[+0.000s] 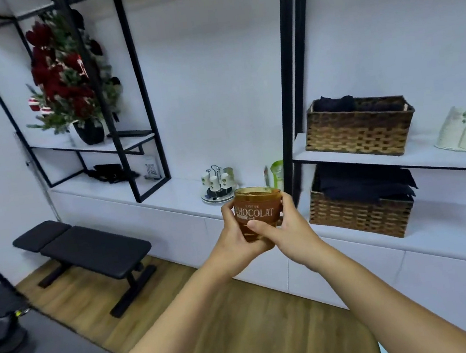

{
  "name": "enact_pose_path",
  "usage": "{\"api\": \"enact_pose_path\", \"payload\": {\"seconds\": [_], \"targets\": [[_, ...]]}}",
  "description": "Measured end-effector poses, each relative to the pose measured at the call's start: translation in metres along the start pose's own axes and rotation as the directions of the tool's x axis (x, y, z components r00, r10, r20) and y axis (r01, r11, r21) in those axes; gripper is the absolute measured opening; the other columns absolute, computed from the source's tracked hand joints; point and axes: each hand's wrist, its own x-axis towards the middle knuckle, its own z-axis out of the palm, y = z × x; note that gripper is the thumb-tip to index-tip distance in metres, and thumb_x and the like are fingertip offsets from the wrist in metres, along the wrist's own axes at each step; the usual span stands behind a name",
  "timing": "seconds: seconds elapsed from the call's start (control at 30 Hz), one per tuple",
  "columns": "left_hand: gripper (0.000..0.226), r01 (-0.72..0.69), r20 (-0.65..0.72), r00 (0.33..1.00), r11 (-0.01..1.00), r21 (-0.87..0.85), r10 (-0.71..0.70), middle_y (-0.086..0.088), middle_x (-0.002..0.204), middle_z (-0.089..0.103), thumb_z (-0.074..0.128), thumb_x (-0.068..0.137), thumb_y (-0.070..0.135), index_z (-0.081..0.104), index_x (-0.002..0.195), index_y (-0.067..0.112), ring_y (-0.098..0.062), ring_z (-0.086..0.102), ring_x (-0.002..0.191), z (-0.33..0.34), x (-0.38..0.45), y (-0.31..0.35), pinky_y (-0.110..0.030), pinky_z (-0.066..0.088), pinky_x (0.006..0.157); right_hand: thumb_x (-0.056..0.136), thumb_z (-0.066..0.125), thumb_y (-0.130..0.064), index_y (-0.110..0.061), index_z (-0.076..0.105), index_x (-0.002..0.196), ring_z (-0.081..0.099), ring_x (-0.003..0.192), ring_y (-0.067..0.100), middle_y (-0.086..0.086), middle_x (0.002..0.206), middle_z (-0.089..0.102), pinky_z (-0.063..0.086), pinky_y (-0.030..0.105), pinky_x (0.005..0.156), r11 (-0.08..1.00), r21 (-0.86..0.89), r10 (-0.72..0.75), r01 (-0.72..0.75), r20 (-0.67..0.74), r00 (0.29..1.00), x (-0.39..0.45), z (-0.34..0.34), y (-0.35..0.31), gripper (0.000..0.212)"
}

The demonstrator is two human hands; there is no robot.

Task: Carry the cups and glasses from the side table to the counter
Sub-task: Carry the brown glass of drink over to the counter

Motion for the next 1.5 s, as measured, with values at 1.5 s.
{"api": "enact_pose_path", "payload": {"seconds": [1.5], "targets": [[0.076,0.120,-0.440,0.892,0.993,0.008,-0.105,0.001,0.105,0.065,0.096,0.066,0.017,0.043,0.118,0.032,-0.001,0.071,0.080,-0.313,0.720,-0.252,-0.014,0.054,0.068,0.081,0.049,-0.081,-0.026,0.065,0.086,0.067,0.066,0.001,-0.007,0.080,0.069,0.050,0.019,0.054,0.963,-0.247,0.141,-0.107,0.123,0.982,0.832,0.121,0.215,0.057]]}}
